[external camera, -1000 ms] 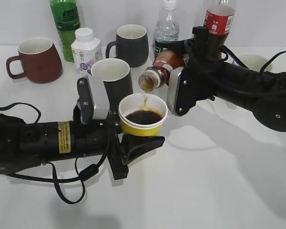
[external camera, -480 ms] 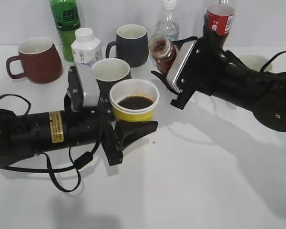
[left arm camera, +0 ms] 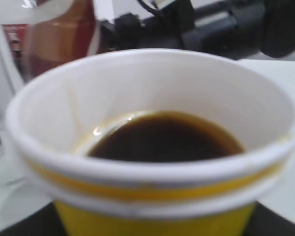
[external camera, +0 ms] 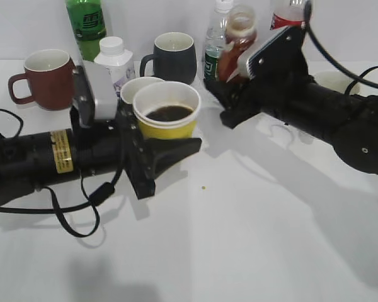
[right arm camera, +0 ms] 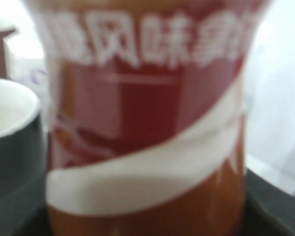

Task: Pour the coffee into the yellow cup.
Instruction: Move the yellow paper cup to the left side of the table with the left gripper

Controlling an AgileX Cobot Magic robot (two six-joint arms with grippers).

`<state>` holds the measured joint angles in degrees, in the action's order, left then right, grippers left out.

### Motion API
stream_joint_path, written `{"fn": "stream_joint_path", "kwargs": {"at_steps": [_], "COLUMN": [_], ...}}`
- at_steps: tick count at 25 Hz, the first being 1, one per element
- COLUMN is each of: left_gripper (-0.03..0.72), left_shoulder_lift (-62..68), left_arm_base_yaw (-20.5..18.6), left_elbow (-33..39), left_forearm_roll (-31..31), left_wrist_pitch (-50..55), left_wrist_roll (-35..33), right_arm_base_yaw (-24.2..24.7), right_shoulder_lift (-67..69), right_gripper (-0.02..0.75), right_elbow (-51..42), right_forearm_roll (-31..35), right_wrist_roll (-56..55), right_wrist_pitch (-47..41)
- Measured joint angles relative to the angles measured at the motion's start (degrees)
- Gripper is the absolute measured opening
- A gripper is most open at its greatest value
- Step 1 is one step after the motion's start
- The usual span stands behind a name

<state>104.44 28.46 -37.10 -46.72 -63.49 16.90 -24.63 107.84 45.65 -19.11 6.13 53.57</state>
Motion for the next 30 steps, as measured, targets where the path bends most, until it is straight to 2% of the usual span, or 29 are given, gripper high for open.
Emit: {"fn": "stream_joint_path", "kwargs": {"at_steps": [5, 10, 18, 25, 30], "left_gripper": [0.397, 0.397, 0.397, 0.396, 0.396], "left_shoulder_lift": [-0.99, -3.87, -6.16, -6.16, -6.1], "left_arm_base_yaw": [-2.27, -4.85, -10.36, -15.28, -18.49], "left_elbow": [0.14, 2.59, 3.08, 3.08, 3.08], "left_forearm_roll": [0.22, 3.9, 7.95, 11.6, 14.14], "left_wrist_pitch": [1.07, 2.42, 8.85, 9.44, 9.45], "left_wrist_roll": [2.02, 2.26, 2.32, 2.32, -0.29], "right_arm_base_yaw": [0.0, 0.0, 0.0, 0.0, 0.0], "right_shoulder_lift": [0.0, 0.06, 1.58, 1.58, 1.58], "right_gripper": [0.503, 0.503, 0.504, 0.504, 0.503], "right_elbow": [0.05, 0.17, 0.17, 0.17, 0.17], "right_forearm_roll": [5.37, 7.84, 8.1, 8.64, 9.16], "right_wrist_roll": [-1.43, -1.44, -1.48, -1.51, -1.51], "right_wrist_pitch": [-0.71, -2.39, -2.33, -2.33, -2.33]}}
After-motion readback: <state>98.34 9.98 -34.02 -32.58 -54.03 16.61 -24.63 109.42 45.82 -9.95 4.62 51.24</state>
